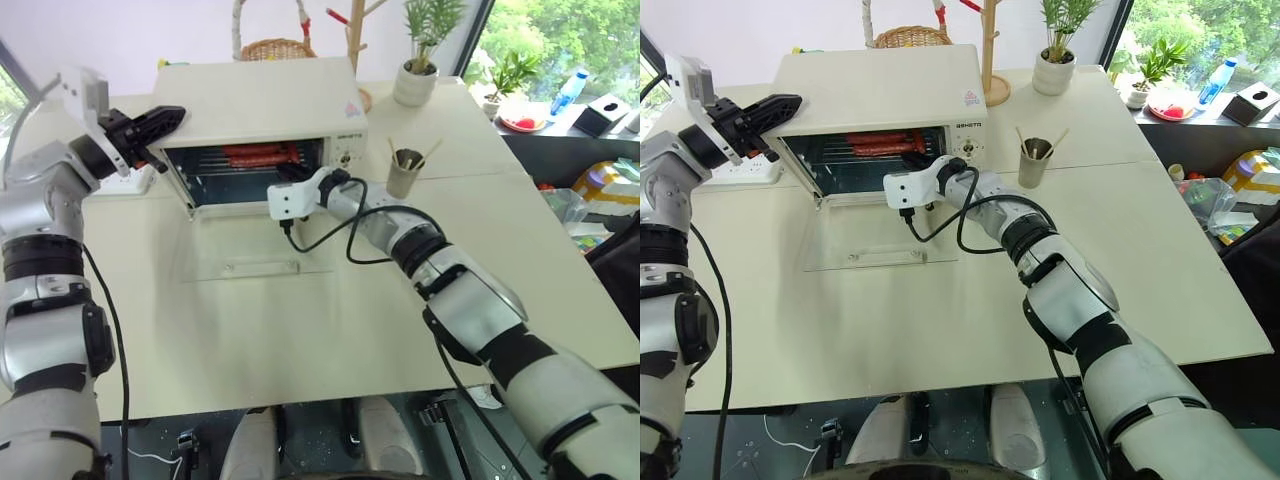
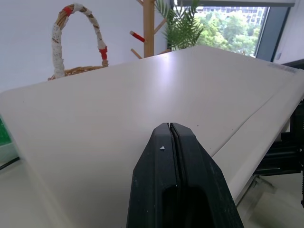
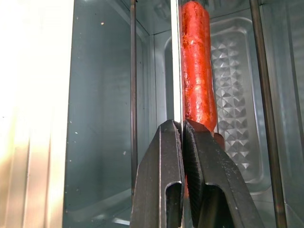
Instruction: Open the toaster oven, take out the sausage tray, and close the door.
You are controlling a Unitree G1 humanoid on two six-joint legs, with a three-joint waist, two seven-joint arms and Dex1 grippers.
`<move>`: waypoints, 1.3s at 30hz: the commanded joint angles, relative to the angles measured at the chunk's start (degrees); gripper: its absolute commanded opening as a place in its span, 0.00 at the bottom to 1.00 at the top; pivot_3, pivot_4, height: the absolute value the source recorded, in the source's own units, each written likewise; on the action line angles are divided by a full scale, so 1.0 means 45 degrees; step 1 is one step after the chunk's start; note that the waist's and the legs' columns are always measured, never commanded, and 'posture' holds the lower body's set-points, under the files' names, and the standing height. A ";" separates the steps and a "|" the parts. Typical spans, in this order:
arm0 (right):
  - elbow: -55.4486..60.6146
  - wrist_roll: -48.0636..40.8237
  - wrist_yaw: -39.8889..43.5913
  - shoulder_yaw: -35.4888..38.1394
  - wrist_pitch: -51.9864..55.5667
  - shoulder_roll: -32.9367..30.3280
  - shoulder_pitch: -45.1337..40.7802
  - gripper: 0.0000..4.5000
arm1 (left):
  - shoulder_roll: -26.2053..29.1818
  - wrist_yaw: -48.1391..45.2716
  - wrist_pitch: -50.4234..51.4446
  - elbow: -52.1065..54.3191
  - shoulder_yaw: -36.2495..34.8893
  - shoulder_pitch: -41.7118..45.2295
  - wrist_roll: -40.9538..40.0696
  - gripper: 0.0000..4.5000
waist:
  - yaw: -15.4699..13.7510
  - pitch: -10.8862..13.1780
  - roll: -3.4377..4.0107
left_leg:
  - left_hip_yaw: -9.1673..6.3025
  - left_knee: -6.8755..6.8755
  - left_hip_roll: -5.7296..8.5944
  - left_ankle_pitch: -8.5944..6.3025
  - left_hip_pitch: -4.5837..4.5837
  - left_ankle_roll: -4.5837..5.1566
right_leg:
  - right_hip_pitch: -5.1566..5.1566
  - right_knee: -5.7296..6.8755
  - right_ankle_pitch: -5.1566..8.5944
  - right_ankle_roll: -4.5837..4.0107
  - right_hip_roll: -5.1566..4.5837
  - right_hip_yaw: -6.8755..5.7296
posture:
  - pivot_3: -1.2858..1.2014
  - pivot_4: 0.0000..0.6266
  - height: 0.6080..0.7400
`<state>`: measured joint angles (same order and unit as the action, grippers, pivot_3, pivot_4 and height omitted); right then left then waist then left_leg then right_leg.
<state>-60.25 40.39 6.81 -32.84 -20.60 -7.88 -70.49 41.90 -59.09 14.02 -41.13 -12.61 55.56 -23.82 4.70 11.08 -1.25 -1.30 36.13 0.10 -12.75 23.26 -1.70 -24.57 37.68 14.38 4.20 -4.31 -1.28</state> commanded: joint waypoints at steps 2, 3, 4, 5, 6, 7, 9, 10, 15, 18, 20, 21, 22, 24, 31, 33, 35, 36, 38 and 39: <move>0.0991 -0.0006 0.0115 -0.0180 -0.0389 0.0527 -0.0143 0.01 | -0.0260 0.0051 0.0067 0.0024 -0.0120 0.0236 0.0025 0.00 | -0.0003 -0.0001 -0.0001 | -0.0001 0.0003 0.0000 0.0000 -0.0002 0.0000 | 0.0000 0.0008 0.0000 0.0000 0.0000 0.0002 | 0.52 0.24 1.00; 0.0900 0.0005 0.0090 -0.0176 -0.0375 0.0538 -0.0208 0.01 | -0.0250 -0.0012 0.0239 0.0127 -0.0189 0.0267 -0.0084 0.00 | -0.0005 -0.0001 -0.0002 | -0.0001 0.0005 0.0000 0.0000 -0.0003 0.0000 | 0.0000 0.0014 0.0000 0.0000 0.0000 0.0002 | 0.52 0.24 1.00; 0.0794 0.0008 0.0057 -0.0165 -0.0373 0.0549 -0.0284 0.01 | -0.0201 -0.0141 0.0460 0.0320 -0.0284 0.0290 -0.0247 0.00 | -0.0005 -0.0001 -0.0002 | -0.0001 0.0008 0.0000 0.0000 -0.0004 0.0000 | 0.0000 0.0020 0.0000 0.0000 0.0000 0.0003 | 0.52 0.24 1.00; 0.0695 0.0022 0.0017 -0.0167 -0.0373 0.0564 -0.0347 0.01 | -0.0106 -0.0307 0.0848 0.0570 -0.0409 0.0329 -0.0500 0.00 | -0.0005 -0.0001 -0.0002 | -0.0002 0.0009 0.0001 0.0000 -0.0004 0.0000 | 0.0000 0.0023 0.0000 0.0000 0.0000 0.0003 | 0.52 0.24 1.00; 0.0618 0.0035 -0.0020 -0.0172 -0.0377 0.0575 -0.0390 0.01 | -0.0014 -0.0452 0.1203 0.0803 -0.0518 0.0364 -0.0723 0.00 | -0.0003 -0.0001 -0.0002 | -0.0002 0.0010 0.0001 0.0000 -0.0004 0.0000 | 0.0000 0.0025 0.0000 0.0000 0.0000 0.0003 | 0.52 0.24 1.00; 0.0553 0.0055 -0.0063 -0.0187 -0.0380 0.0590 -0.0407 0.01 | 0.0062 -0.0572 0.1518 0.1029 -0.0633 0.0375 -0.0903 0.00 | -0.0002 -0.0001 -0.0002 | -0.0002 0.0010 0.0001 0.0000 -0.0003 0.0000 | 0.0000 0.0025 0.0000 0.0000 0.0002 0.0003 | 0.52 0.24 1.00; 0.0423 0.0093 -0.0150 -0.0217 -0.0392 0.0614 -0.0416 0.01 | 0.0245 -0.0865 0.2283 0.1552 -0.0814 0.0360 -0.1321 0.00 | 0.0034 -0.0001 -0.0003 | -0.0003 0.0009 0.0000 0.0000 -0.0001 0.0000 | -0.0003 0.0025 0.0000 0.0000 0.0005 0.0004 | 0.52 0.24 1.00; 0.0344 0.0115 -0.0195 -0.0233 -0.0397 0.0628 -0.0423 0.01 | 0.0368 -0.1020 0.2712 0.1923 -0.0912 0.0312 -0.1578 0.00 | 0.0077 -0.0001 -0.0003 | -0.0005 0.0009 -0.0001 0.0000 0.0002 0.0000 | -0.0005 0.0025 0.0000 0.0000 0.0007 0.0005 | 0.52 0.24 1.00; -0.0190 0.0248 -0.0433 -0.0269 -0.0421 0.0713 -0.0615 0.01 | 0.0885 -0.1697 0.3663 0.3655 -0.0634 -0.0652 -0.1887 0.00 | 0.0250 0.0000 -0.0004 | -0.0023 -0.0003 -0.0013 0.0000 -0.0009 0.0000 | -0.0016 0.0023 0.0001 -0.0001 0.0035 0.0063 | 0.52 0.24 1.00; -0.0581 0.0281 -0.0556 -0.0236 -0.0470 0.0755 -0.0876 0.01 | 0.1082 -0.2132 0.3777 0.4142 -0.0409 -0.1343 -0.1860 0.00 | 0.0211 0.0000 -0.0004 | -0.0005 -0.0014 -0.0020 0.0000 -0.0037 -0.0001 | -0.0016 0.0033 0.0002 -0.0003 0.0048 0.0098 | 0.52 0.24 1.00; -0.0846 0.0314 -0.0636 -0.0246 -0.0505 0.0777 -0.1049 0.01 | 0.1230 -0.2567 0.3928 0.4366 -0.0362 -0.1687 -0.1988 0.00 | 0.0194 0.0000 -0.0006 | -0.0001 -0.0010 -0.0023 0.0000 -0.0038 -0.0001 | -0.0016 0.0039 0.0002 -0.0003 0.0050 0.0103 | 0.52 0.24 1.00; -0.0987 0.0354 -0.0687 -0.0268 -0.0511 0.0779 -0.1152 0.01 | 0.1315 -0.2785 0.3933 0.4453 -0.0281 -0.1842 -0.1959 0.00 | 0.0185 0.0000 -0.0009 | 0.0000 -0.0007 -0.0023 0.0000 -0.0037 0.0000 | -0.0016 0.0041 0.0002 -0.0004 0.0050 0.0103 | 0.52 0.24 1.00; -0.1094 0.0386 -0.0728 -0.0283 -0.0526 0.0771 -0.1227 0.01 | 0.1357 -0.2905 0.3860 0.4529 -0.0205 -0.1972 -0.1873 0.00 | 0.0183 0.0001 -0.0015 | 0.0000 -0.0003 -0.0023 0.0000 -0.0034 0.0000 | -0.0016 0.0041 0.0001 -0.0004 0.0050 0.0103 | 0.52 0.24 1.00; -0.1275 0.0409 -0.0785 -0.0289 -0.0557 0.0770 -0.1346 0.01 | 0.1362 -0.2915 0.3652 0.4485 -0.0056 -0.2047 -0.1654 0.00 | 0.0164 0.0001 -0.0015 | 0.0001 -0.0002 -0.0023 0.0000 -0.0034 -0.0001 | -0.0016 0.0042 0.0001 -0.0004 0.0049 0.0104 | 0.52 0.24 1.00; -0.1302 0.0387 -0.0787 -0.0271 -0.0644 0.0742 -0.1411 0.01 | 0.0873 -0.2121 0.2189 0.3149 0.0283 -0.1377 -0.0601 0.00 | 0.0140 0.0000 -0.0016 | 0.0003 -0.0004 -0.0022 0.0000 -0.0032 0.0000 | -0.0018 0.0039 0.0001 -0.0004 0.0048 0.0104 | 0.52 0.24 1.00; -0.1080 0.0371 -0.0728 -0.0280 -0.0699 0.0757 -0.1289 0.01 | 0.0721 -0.1743 0.1701 0.2482 0.0391 -0.1048 -0.0185 0.00 | 0.0143 0.0000 -0.0017 | 0.0005 0.0000 -0.0021 0.0000 -0.0028 0.0000 | -0.0019 0.0041 0.0001 -0.0004 0.0046 0.0104 | 0.52 0.24 1.00; -0.0871 0.0352 -0.0680 -0.0288 -0.0754 0.0784 -0.1188 0.01 | 0.0611 -0.1609 0.1267 0.1896 0.0458 -0.0767 0.0078 0.00 | 0.0167 0.0000 -0.0017 | 0.0011 -0.0001 -0.0021 0.0000 -0.0028 0.0000 | -0.0022 0.0040 0.0001 -0.0004 0.0046 0.0105 | 0.52 0.24 1.00; -0.0670 0.0338 -0.0657 -0.0285 -0.0783 0.0797 -0.1115 0.01 | 0.0536 -0.1498 0.1054 0.1459 0.0467 -0.0494 0.0214 0.00 | 0.0163 0.0000 -0.0017 | 0.0013 -0.0002 -0.0021 0.0000 -0.0028 0.0000 | -0.0026 0.0042 0.0001 -0.0004 0.0046 0.0106 | 0.52 0.24 1.00; -0.0346 0.0307 -0.0600 -0.0270 -0.0789 0.0802 -0.0992 0.01 | 0.0433 -0.1379 0.0712 0.0772 0.0482 -0.0040 0.0410 0.00 | 0.0143 0.0000 -0.0017 | 0.0017 -0.0004 -0.0021 0.0000 -0.0024 0.0000 | -0.0031 0.0046 0.0001 -0.0004 0.0048 0.0108 | 0.52 0.24 1.00; -0.0186 0.0289 -0.0561 -0.0255 -0.0781 0.0788 -0.0918 0.01 | 0.0378 -0.1369 0.0565 0.0438 0.0514 0.0182 0.0528 0.00 | 0.0145 0.0000 -0.0017 | 0.0018 -0.0002 -0.0021 0.0000 -0.0022 0.0000 | -0.0032 0.0047 0.0001 -0.0004 0.0050 0.0107 | 0.52 0.24 1.00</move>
<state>-65.80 42.42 4.57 -34.03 -22.34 -5.54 -73.93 43.00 -66.90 18.95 -38.09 -9.67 53.22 -22.29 5.35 11.08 -1.33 -1.21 36.14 0.00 -12.75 23.17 -1.70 -24.72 37.92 14.39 4.18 -4.09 -0.80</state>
